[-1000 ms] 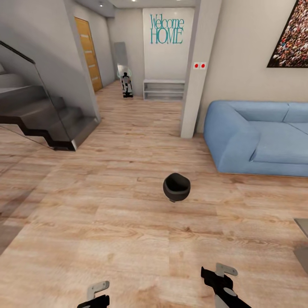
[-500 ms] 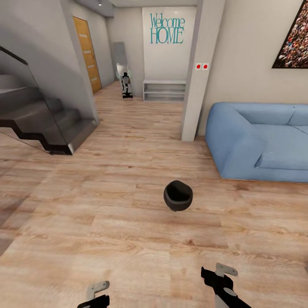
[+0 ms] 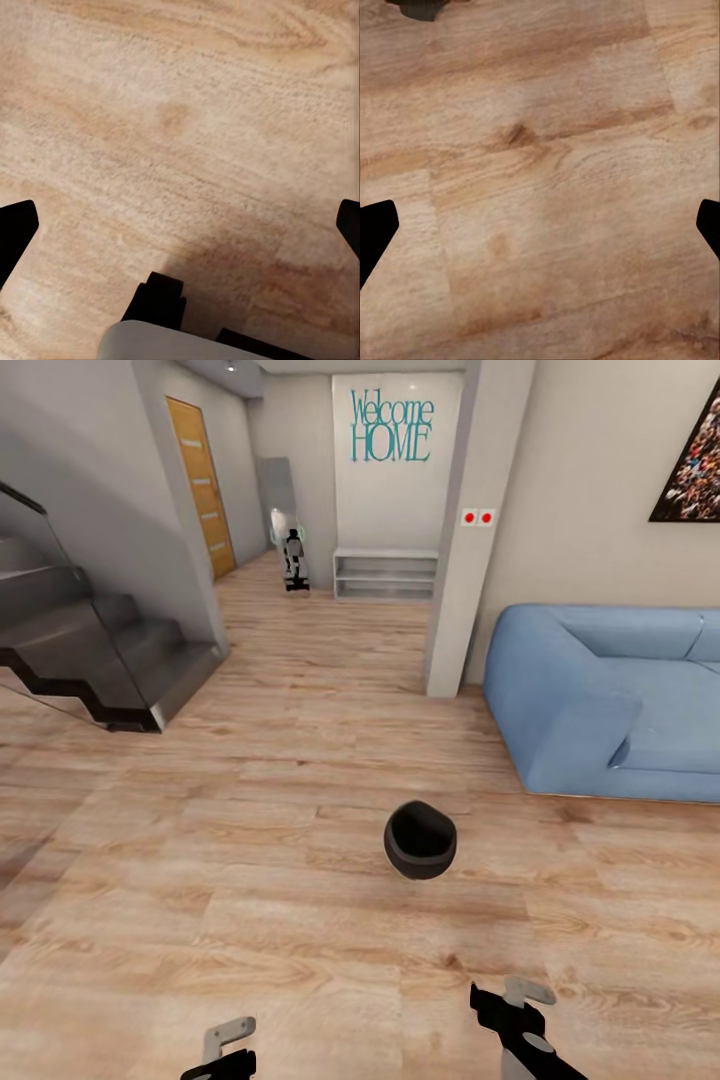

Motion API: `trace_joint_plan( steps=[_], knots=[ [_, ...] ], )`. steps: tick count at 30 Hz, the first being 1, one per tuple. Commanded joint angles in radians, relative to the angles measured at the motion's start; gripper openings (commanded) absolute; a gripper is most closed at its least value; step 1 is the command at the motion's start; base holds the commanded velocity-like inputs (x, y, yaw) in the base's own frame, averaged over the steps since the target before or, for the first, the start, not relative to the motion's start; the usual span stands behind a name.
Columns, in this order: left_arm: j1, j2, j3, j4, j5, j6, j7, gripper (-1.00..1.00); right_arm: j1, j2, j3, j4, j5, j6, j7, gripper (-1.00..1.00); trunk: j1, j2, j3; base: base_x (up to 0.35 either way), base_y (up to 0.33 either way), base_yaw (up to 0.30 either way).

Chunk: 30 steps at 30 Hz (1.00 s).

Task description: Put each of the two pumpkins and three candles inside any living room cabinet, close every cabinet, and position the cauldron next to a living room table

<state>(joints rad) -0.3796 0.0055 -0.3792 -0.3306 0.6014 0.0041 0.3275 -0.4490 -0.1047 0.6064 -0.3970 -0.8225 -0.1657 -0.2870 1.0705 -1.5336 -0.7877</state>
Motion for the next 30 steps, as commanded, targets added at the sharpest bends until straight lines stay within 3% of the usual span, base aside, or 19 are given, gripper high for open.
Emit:
trace_joint_plan(
  steps=[1, 24, 27, 30],
  knots=[
    [-0.001, 0.001, -0.007, -0.001, 0.006, 0.000, 0.007, 1.00, -0.001, -0.001, 0.008, -0.001, -0.010, -0.005, -0.006, 1.00, 0.000, 0.000, -0.001, 0.291, 0.000, 0.000],
    [0.000, 0.000, -0.007, -0.002, 0.007, 0.000, 0.007, 1.00, 0.000, -0.003, 0.004, -0.020, -0.010, 0.003, -0.011, 1.00, 0.000, 0.000, 0.007, 0.290, 0.000, 0.000],
    [-0.001, -0.001, -0.008, -0.002, 0.006, 0.000, 0.007, 1.00, 0.000, -0.008, 0.000, -0.086, -0.012, 0.010, -0.012, 1.00, 0.000, 0.000, 0.007, 0.285, 0.000, 0.000],
    [-0.001, -0.001, -0.008, -0.008, 0.006, 0.001, 0.008, 1.00, 0.000, -0.012, -0.001, -0.217, -0.022, 0.031, -0.015, 1.00, 0.000, 0.000, 0.007, 0.267, 0.000, 0.000]
  ],
)
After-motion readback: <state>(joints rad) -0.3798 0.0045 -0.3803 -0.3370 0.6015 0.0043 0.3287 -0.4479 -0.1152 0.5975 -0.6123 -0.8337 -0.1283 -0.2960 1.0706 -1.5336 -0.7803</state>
